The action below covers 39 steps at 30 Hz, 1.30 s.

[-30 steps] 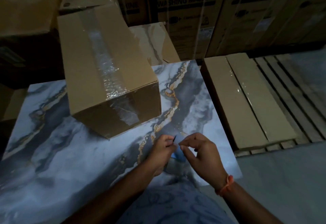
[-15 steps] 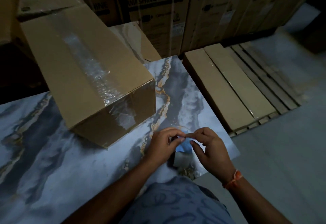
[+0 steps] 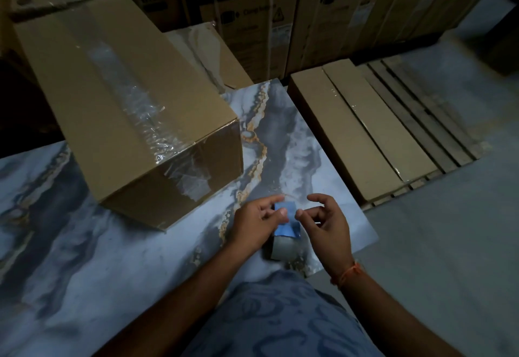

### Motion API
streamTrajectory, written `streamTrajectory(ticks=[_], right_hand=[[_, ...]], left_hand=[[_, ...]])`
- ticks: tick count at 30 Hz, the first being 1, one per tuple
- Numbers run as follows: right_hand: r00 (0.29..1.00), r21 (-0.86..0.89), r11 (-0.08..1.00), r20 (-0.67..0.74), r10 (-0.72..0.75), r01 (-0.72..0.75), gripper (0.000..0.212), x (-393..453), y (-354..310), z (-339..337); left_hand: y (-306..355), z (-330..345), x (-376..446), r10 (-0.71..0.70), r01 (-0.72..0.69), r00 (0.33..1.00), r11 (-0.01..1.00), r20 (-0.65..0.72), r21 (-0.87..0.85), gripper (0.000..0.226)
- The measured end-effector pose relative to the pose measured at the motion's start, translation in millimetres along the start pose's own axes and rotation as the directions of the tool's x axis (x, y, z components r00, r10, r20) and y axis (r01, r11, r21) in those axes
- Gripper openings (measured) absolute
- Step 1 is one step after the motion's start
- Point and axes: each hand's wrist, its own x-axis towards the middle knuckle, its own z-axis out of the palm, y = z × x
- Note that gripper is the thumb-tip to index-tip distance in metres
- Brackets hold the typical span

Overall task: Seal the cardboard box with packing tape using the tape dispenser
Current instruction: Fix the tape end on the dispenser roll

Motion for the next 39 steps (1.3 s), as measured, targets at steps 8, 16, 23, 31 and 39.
streamTrajectory(ticks=[8,16,23,31,39], right_hand=[[0.995,-0.008,0.995,-0.010,0.101,-0.101,0.027,-10.7,3.4,10.8],[0.989,-0.096,0.985,-0.063,0.136,-0.142,0.027,-13.7,-0.4,12.6],[0.983,-0.144,0.974,-0.086,0.164,-0.175,0.028,-16.6,-3.6,12.2],[0.982,-0.212,0.963,-0.120,0.142,-0.166,0.033,-24.3,-11.2,11.9],[0.942,-0.561,0.765,0.084,-0.325,0.314,0.043,-22.0,-4.0,-8.2]], left_hand=[[-11.0,-0.1,-6.8,-0.125,0.152,0.966,0.983,-0.227,0.102,0.017],[-7.3,8.3,-4.4,-0.388,0.375,0.917,0.919,-0.096,-0.123,0.037],[-9.4,9.9,-4.3,-0.287,0.283,0.956,0.957,-0.062,-0.065,0.020],[-14.3,11.1,-3.8,-0.179,0.182,0.982,0.983,-0.062,0.039,0.017],[-13.8,9.0,-4.7,-0.138,0.140,0.989,0.989,-0.047,0.052,0.019]])
